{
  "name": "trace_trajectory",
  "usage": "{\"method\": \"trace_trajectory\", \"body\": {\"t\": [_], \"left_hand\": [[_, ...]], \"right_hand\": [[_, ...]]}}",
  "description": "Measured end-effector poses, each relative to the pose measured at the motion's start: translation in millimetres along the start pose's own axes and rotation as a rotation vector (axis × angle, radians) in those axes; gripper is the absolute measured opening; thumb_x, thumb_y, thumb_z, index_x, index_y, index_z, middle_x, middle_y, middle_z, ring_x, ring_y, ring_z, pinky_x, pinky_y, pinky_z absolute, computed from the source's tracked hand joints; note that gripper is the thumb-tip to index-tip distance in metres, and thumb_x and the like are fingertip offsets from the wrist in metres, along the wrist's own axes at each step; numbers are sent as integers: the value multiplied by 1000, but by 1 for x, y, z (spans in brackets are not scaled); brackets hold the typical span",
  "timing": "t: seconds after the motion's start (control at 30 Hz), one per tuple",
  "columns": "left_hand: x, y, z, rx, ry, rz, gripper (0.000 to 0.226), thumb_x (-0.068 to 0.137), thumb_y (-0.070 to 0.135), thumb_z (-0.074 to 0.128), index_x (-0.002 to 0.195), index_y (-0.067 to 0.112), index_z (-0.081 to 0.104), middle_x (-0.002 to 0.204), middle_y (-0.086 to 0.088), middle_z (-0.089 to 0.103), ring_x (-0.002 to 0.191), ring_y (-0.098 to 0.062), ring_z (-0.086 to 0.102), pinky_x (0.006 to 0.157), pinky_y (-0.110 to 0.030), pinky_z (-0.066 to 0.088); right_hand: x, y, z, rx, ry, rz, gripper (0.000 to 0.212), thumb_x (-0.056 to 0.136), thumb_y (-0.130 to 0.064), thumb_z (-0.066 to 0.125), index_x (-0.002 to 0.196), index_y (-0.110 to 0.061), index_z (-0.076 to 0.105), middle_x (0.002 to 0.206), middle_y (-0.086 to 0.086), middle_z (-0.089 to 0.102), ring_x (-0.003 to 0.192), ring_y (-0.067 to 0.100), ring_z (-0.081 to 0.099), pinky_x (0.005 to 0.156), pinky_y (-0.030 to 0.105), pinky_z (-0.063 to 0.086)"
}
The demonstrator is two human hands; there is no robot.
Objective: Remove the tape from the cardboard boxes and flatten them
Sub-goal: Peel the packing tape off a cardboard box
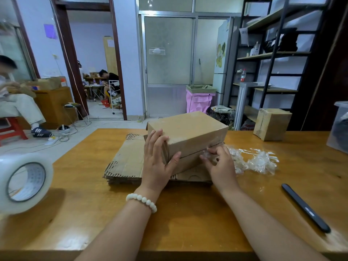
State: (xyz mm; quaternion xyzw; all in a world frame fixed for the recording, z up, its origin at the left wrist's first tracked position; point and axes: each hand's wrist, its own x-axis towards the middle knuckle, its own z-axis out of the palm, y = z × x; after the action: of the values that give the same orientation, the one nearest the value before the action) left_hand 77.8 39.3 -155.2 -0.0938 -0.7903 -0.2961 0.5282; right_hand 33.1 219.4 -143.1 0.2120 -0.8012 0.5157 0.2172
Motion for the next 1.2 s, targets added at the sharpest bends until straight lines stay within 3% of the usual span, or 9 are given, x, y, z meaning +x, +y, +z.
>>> {"method": "trace_trajectory", "body": {"t": [0.3,0.4,0.6,0.77,0.87,0.97,1.03,1.13,1.2], "left_hand": [[1,2,2,-8,49,-27,46,95,60,39,124,24,39,139,3,37,136,-25,30,110,-44,30],[1,2,2,0,65,-14,44,98,55,37,127,22,39,139,1,37,133,-27,33,108,-48,34],[0,-1,3,12,83,-42,41,101,48,33,133,22,38,141,0,35,132,-19,34,105,-40,35],[-2,0,2,-50,42,-132,46,97,53,38,137,30,32,149,-7,33,138,-13,27,109,-38,35],[-3,2,-2,-136,-47,-381,70,86,66,40,146,39,20,157,-3,24,144,-20,25,112,-52,35],[-1,5,-7,-193,-123,-435,78,82,68,46,148,47,9,159,6,24,144,-17,27,113,-50,35],[0,8,-8,-226,-156,-391,76,85,61,48,146,48,4,160,10,18,145,-12,22,115,-48,32],[-1,9,-11,-288,-187,-388,79,84,65,46,146,52,-2,162,14,11,147,-12,20,115,-48,32],[0,11,-13,-320,-190,-397,75,88,61,46,143,55,-5,162,10,13,146,-15,22,115,-47,33]], "right_hand": [[1,3,-4,27,140,79,19,85,-25,68,85,-12,55,87,2,57,85,18,56,70,22,46],[0,2,-3,46,112,64,19,84,-24,70,86,-15,54,89,-1,56,86,15,55,75,26,48],[0,-2,-2,34,20,-12,17,85,-26,69,93,-19,56,105,-9,49,104,10,49,88,17,41],[5,-1,-6,81,-28,193,14,86,-31,68,82,-22,57,148,2,33,139,17,25,107,29,24],[10,6,-6,111,14,157,15,86,-32,68,77,-29,56,136,2,47,134,21,34,111,45,31],[10,8,-8,179,123,103,14,87,-29,67,78,-28,56,117,-13,52,127,20,45,102,50,42],[8,4,-12,234,178,91,13,89,-27,65,80,-27,54,115,-23,47,125,20,48,99,42,46],[4,-4,-16,318,231,48,10,91,-21,61,86,-26,53,131,-10,45,121,16,51,90,15,49],[2,-7,-17,332,240,14,11,92,-20,60,88,-28,52,132,-8,45,119,11,51,91,11,47]]}}
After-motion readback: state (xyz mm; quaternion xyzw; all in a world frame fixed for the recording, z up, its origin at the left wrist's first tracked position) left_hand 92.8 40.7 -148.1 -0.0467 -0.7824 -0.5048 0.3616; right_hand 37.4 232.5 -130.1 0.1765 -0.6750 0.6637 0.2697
